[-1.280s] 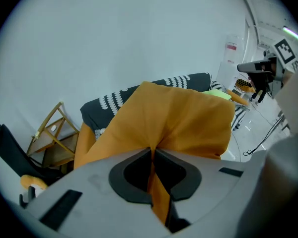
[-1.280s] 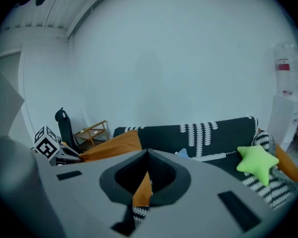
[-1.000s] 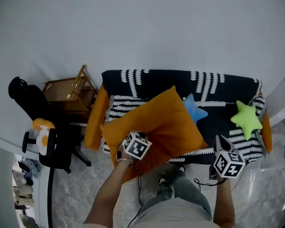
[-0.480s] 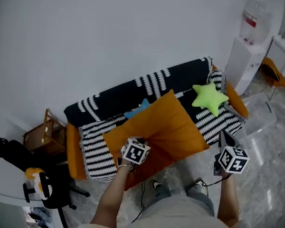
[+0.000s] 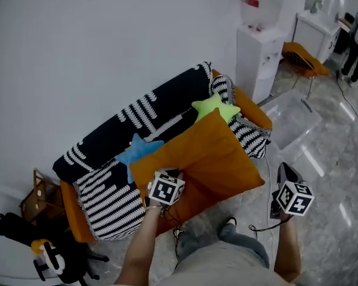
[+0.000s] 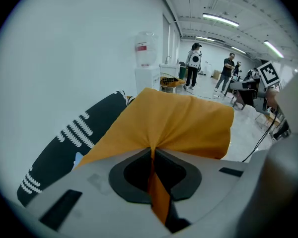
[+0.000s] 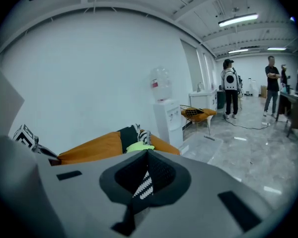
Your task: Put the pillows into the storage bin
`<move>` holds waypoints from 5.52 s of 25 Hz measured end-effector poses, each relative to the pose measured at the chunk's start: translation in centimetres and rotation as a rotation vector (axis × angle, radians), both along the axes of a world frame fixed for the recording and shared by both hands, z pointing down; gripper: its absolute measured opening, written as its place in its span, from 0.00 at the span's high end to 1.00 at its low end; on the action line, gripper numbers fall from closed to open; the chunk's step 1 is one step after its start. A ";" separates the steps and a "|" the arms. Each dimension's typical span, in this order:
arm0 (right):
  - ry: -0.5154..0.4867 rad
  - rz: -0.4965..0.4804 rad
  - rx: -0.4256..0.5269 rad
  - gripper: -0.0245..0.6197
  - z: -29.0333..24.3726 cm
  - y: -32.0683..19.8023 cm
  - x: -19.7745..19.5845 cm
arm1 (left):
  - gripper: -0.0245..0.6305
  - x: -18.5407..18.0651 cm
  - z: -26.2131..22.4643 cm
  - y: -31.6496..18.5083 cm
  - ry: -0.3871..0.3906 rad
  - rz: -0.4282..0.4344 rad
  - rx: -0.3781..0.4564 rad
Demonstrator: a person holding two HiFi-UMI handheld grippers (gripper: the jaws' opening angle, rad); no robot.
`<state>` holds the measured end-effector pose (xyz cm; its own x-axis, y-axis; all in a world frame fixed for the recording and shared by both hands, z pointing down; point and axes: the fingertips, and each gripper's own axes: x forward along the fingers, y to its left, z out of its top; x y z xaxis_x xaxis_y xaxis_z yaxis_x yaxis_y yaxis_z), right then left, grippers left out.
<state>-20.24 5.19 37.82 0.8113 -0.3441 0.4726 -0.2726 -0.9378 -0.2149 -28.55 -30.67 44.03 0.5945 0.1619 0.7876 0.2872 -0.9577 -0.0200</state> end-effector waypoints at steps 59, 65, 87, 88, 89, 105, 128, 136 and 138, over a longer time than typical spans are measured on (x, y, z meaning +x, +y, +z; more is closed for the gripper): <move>-0.112 0.325 0.039 0.96 3.6 50.0 45.5 | 0.94 60.0 1.5 56.0 -0.087 0.110 -0.180; -0.177 0.296 0.039 0.96 6.3 53.3 48.9 | 0.94 63.3 5.5 59.8 -0.113 0.096 -0.144; -0.390 0.255 0.070 0.96 30.7 55.7 55.4 | 0.94 71.3 30.9 63.9 -0.192 0.063 -0.064; -0.400 0.250 0.070 0.96 31.4 55.6 55.2 | 0.94 71.4 31.9 63.9 -0.197 0.071 -0.056; -0.413 0.247 0.069 0.96 32.2 55.6 54.9 | 0.94 71.6 32.8 63.8 -0.201 0.079 -0.048; -0.545 0.251 0.066 0.96 37.6 55.4 51.4 | 0.94 72.7 39.2 63.3 -0.266 0.205 0.010; -0.567 0.155 0.027 0.96 39.2 53.4 52.3 | 0.67 73.9 43.3 63.7 -0.313 0.072 -0.093; -0.561 0.123 0.013 0.96 39.0 52.7 52.7 | 0.63 71.8 43.7 63.2 -0.338 0.057 -0.106; -0.560 0.116 0.007 0.96 38.9 52.4 52.8 | 0.63 71.4 43.4 62.9 -0.334 0.037 -0.120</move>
<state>32.54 57.55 76.71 0.4703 -0.2723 0.8394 -0.0109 -0.9529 -0.3030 42.89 32.19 87.39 0.2992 0.2814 0.9118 0.2932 -0.9364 0.1928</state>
